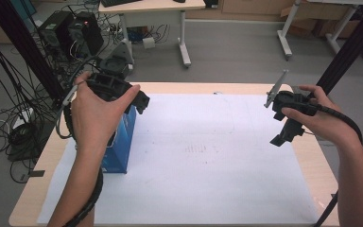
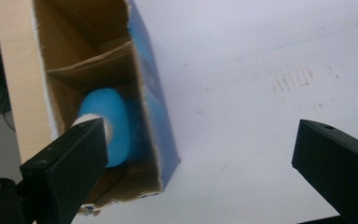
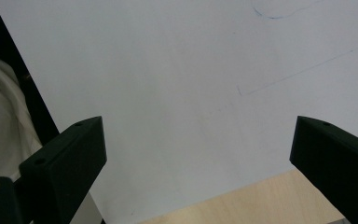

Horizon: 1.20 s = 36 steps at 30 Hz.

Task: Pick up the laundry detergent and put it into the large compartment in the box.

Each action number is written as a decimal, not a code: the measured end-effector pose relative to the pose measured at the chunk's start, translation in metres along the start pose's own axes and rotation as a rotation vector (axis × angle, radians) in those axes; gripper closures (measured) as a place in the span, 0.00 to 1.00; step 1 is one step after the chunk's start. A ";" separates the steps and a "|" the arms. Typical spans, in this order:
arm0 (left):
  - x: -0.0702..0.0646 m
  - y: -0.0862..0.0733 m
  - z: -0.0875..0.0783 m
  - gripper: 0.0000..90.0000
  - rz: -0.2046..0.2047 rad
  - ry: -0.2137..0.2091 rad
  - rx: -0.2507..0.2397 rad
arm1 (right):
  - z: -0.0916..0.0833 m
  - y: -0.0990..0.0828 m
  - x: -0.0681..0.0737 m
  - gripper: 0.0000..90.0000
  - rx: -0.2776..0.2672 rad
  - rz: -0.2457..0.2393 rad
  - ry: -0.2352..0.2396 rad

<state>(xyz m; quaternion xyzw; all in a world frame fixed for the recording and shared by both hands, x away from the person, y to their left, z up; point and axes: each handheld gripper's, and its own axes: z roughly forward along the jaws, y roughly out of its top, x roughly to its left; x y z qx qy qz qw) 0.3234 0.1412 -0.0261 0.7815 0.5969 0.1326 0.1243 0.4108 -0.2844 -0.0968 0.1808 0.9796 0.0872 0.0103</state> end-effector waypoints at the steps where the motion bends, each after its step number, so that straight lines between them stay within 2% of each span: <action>1: -0.001 0.003 0.002 0.05 0.013 -0.011 0.013 | 0.000 0.000 0.000 0.04 -0.002 0.000 0.000; 8: -0.014 0.012 0.014 0.05 0.051 -0.024 0.030 | 0.000 0.001 0.001 0.04 0.002 0.001 0.000; 20: -0.019 0.018 0.021 0.05 0.074 -0.035 0.036 | -0.001 -0.001 -0.001 0.04 0.003 0.001 -0.002; 36: -0.016 0.019 0.027 0.05 0.067 -0.031 0.044 | -0.001 -0.002 -0.003 0.04 0.006 0.009 -0.004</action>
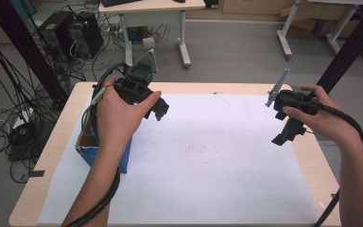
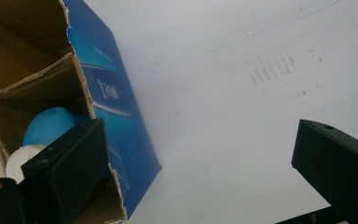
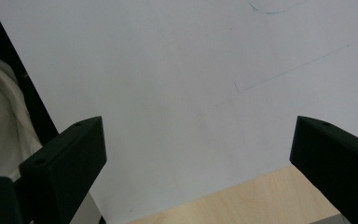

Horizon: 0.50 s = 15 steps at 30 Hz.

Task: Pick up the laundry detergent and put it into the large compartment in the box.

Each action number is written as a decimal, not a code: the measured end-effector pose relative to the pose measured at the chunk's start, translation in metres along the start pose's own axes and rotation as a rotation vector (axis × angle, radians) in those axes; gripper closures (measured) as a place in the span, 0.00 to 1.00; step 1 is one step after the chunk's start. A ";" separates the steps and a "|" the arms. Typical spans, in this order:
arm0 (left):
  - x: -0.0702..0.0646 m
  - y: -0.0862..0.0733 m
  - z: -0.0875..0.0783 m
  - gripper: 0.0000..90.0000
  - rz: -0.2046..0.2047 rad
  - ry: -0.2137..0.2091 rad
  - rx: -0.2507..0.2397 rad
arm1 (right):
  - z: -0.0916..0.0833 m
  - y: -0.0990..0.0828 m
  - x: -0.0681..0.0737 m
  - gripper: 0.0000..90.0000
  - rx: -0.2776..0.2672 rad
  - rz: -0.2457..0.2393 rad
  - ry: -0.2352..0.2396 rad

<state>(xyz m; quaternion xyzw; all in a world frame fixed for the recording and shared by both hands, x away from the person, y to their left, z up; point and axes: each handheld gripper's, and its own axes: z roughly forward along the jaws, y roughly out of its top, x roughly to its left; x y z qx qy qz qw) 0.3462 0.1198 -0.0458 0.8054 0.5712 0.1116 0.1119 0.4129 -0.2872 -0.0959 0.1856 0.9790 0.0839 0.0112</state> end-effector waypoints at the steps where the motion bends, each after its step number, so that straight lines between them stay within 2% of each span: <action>1: 0.000 0.000 0.000 0.05 0.002 -0.002 -0.002 | 0.000 0.000 0.000 0.04 -0.001 -0.001 0.000; 15: 0.002 -0.002 0.001 0.04 -0.008 -0.005 -0.005 | 0.000 -0.001 0.002 0.04 -0.003 -0.006 -0.002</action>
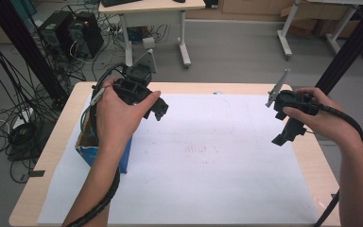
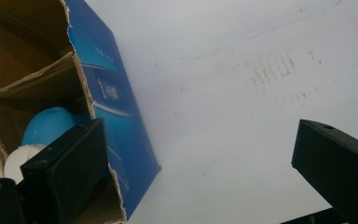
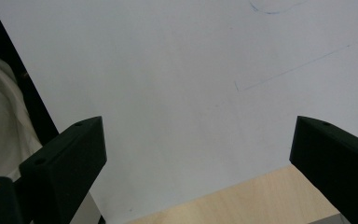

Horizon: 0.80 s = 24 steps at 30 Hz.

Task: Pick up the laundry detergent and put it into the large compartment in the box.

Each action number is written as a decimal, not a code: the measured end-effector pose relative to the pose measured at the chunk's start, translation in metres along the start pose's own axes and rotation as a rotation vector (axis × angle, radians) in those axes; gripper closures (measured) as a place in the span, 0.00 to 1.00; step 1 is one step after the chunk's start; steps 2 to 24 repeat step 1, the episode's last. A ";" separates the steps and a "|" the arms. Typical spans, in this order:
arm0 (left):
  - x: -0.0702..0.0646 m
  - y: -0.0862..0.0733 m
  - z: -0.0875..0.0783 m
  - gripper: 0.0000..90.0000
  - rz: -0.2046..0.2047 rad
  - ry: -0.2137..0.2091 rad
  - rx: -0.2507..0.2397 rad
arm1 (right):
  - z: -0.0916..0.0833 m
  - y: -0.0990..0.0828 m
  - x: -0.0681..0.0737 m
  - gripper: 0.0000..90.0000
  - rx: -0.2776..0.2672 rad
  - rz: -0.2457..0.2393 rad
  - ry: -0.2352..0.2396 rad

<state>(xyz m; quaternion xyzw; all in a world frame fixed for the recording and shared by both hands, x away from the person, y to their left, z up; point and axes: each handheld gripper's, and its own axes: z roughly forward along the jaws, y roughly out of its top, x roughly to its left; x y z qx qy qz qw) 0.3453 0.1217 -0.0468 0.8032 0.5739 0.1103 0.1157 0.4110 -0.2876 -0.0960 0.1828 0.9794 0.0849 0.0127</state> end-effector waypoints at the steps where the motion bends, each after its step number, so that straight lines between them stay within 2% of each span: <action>1: 0.000 0.000 0.000 0.05 0.002 -0.001 -0.003 | 0.000 0.000 0.000 0.04 0.000 0.000 0.000; 24: 0.000 0.000 0.000 0.05 0.002 -0.001 -0.003 | 0.000 0.000 0.000 0.04 0.000 0.000 0.000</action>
